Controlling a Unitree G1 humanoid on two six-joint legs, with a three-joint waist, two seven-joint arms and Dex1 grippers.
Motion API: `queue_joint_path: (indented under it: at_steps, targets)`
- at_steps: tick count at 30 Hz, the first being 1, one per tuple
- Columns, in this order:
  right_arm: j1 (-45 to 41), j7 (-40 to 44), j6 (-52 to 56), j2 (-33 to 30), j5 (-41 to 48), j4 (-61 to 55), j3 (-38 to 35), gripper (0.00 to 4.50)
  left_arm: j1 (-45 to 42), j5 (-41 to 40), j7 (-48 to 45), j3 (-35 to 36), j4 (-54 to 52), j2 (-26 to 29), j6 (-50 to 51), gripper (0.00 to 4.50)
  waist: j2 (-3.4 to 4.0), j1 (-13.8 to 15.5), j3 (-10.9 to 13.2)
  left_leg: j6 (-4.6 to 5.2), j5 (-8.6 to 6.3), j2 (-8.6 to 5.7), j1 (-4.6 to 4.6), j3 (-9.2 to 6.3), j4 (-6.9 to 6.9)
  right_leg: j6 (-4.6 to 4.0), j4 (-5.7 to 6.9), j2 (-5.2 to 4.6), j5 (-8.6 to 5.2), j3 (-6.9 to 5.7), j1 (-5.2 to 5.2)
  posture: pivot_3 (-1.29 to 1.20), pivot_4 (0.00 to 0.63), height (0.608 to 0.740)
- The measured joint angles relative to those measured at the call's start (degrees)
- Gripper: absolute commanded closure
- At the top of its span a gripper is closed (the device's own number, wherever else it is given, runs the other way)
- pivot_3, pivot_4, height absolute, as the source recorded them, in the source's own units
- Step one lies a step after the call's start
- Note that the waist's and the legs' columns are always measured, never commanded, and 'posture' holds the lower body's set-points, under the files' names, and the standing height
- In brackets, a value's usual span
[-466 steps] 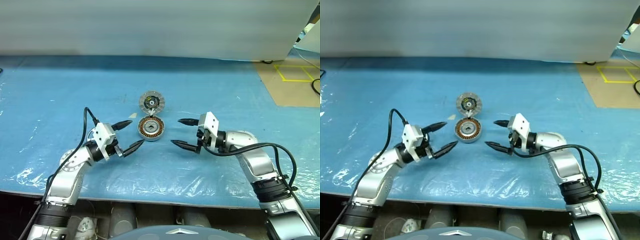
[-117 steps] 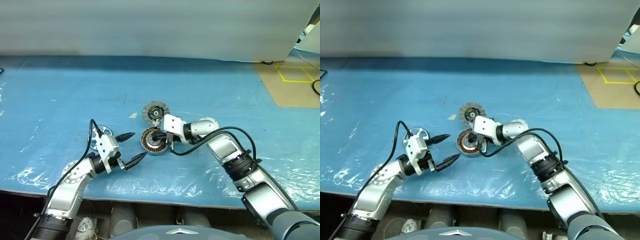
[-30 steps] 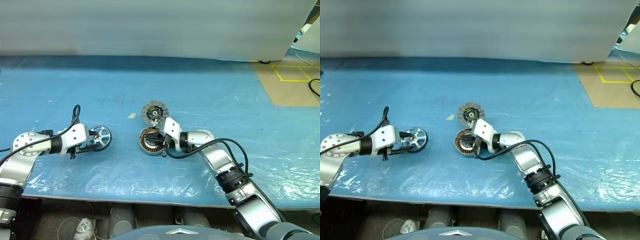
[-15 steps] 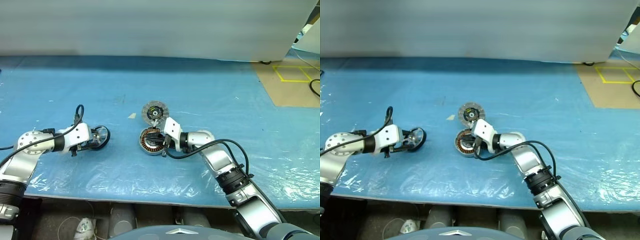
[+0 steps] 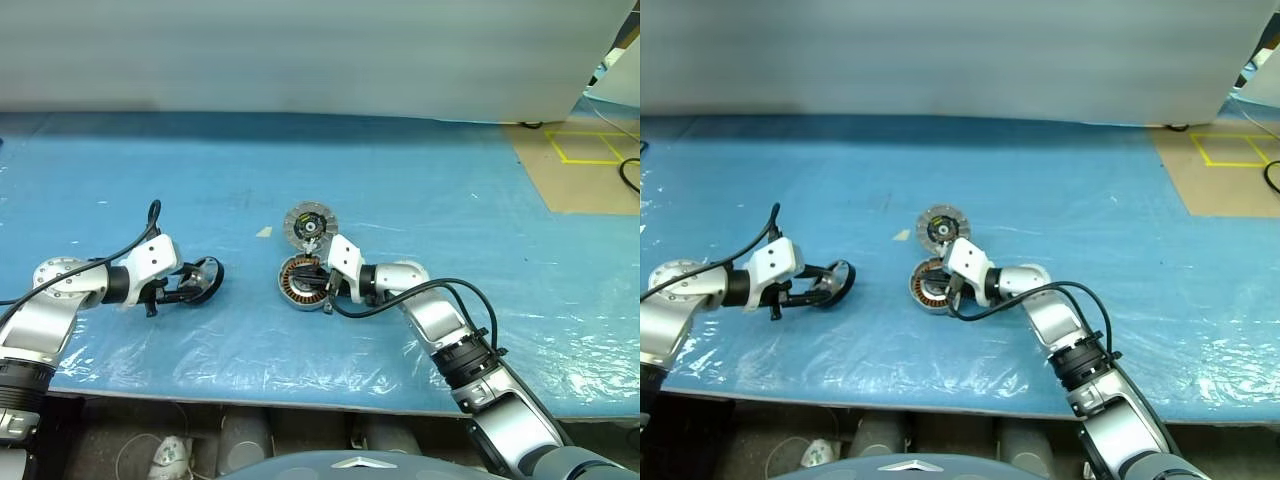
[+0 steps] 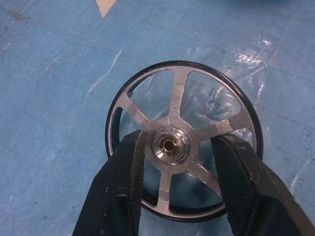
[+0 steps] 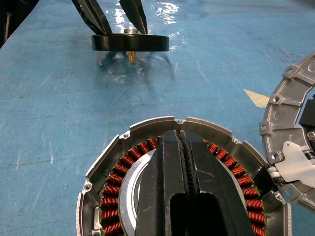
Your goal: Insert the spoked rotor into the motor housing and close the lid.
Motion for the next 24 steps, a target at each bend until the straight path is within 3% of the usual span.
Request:
queue_joint_path:
  at_steps: [6,15,24]
  targets:
    - [0.00,-0.01,-0.06,-0.09,-0.03,0.00,-0.01,4.50,-2.17,-4.71,-5.59,-0.09,-0.18,0.02,3.13,2.74,-0.02,0.02,0.01,0.00,0.00,0.02,-0.02,0.00,-0.01,0.00,0.00,0.01,0.00,-0.04,-0.01,0.00,0.150,0.740]
    - [-0.04,1.60,-0.19,-2.82,0.88,-0.06,-1.05,4.50,-18.65,-6.05,-17.29,-3.86,3.86,2.65,4.58,2.74,-0.03,0.13,0.03,-0.01,0.01,-0.03,-0.11,-0.01,-0.04,0.00,-0.08,0.00,0.00,-0.04,-0.05,0.00,0.150,0.740]
    - [-0.03,1.92,0.96,-7.82,2.40,-0.85,-5.93,4.50,-34.60,-3.15,-25.56,-14.56,14.00,-3.39,1.53,2.74,-0.03,0.70,0.04,-0.03,0.02,-0.03,-0.25,-0.07,-0.07,0.01,-0.08,-0.01,0.01,-0.14,-0.09,0.00,0.150,0.740]
